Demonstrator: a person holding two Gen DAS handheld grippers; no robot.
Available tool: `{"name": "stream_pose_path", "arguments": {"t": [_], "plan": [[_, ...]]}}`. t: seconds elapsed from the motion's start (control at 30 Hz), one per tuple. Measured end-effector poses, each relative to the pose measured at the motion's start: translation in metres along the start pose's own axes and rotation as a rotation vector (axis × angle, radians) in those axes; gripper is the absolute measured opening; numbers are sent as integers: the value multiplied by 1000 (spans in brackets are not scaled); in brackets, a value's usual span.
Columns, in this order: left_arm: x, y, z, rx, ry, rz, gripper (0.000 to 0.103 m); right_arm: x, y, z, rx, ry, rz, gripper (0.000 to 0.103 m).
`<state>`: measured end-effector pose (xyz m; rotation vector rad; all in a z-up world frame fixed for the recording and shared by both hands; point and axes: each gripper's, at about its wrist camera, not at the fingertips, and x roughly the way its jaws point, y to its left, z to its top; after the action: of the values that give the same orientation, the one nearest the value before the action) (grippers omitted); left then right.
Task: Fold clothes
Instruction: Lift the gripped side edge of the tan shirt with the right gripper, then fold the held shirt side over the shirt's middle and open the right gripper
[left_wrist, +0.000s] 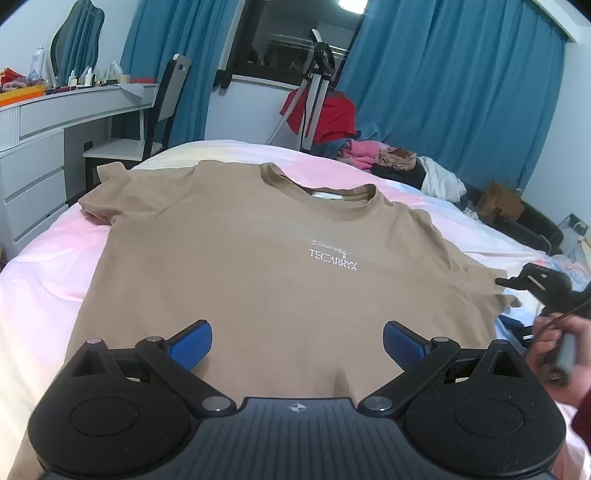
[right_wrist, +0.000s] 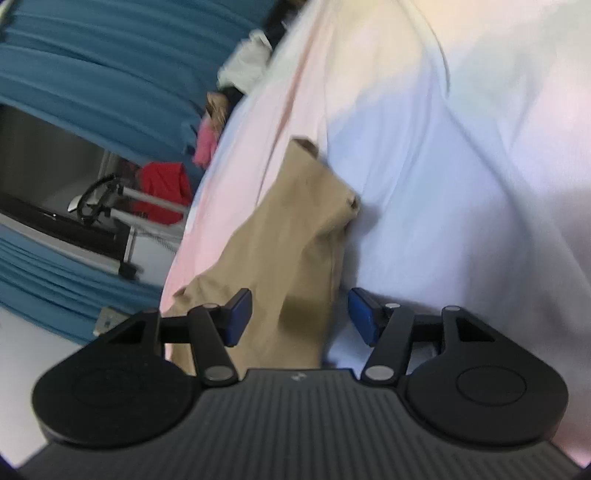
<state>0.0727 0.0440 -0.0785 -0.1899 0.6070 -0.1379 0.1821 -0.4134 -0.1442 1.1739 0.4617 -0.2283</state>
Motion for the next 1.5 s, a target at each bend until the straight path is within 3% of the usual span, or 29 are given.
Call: {"name": "stream_pose_path", "arguments": {"t": [0.13,0.2,0.4,0.43,0.5,0.53,0.63,0.9,1.1,1.13,1.17,1.23,1.27,1.37,1.43,1.5], "plan": [[1,0,0,1,1,-7,100,13,8,2,-22,-108,81,62],[4,1,0,-5,6,-10,100,29,21,5,-87,-122,96,63],[17,5,2,-28,25,-14,100,84,48,9,-234,-152,-59,61],[20,6,3,-31,29,-14,100,86,50,9,-229,-169,-65,58],[24,7,3,-37,35,-13,100,87,53,10,-238,-198,-110,38],[25,8,4,-42,36,-14,100,87,52,10,-244,-207,-136,21],[25,11,5,-62,37,-20,100,82,42,12,-225,-229,-141,14],[11,11,6,-73,4,-40,100,38,14,21,-168,-294,-185,16],[8,5,5,-53,-5,-35,100,7,2,24,-115,-213,-144,19],[9,5,5,-51,-3,-34,100,4,2,24,-98,-189,-130,27],[9,4,4,-49,-1,-33,100,4,2,22,-77,-168,-114,44],[10,4,4,-45,2,-31,100,4,3,14,-31,-139,-72,65],[11,4,3,-43,3,-30,100,4,3,10,-8,-125,-51,68],[12,3,3,-37,8,-27,100,17,9,-1,-27,-64,-38,67],[13,2,2,-33,11,-25,100,24,12,-5,-75,-67,-40,63],[14,2,2,-29,14,-23,100,28,13,-5,-109,-89,-68,35]]}}
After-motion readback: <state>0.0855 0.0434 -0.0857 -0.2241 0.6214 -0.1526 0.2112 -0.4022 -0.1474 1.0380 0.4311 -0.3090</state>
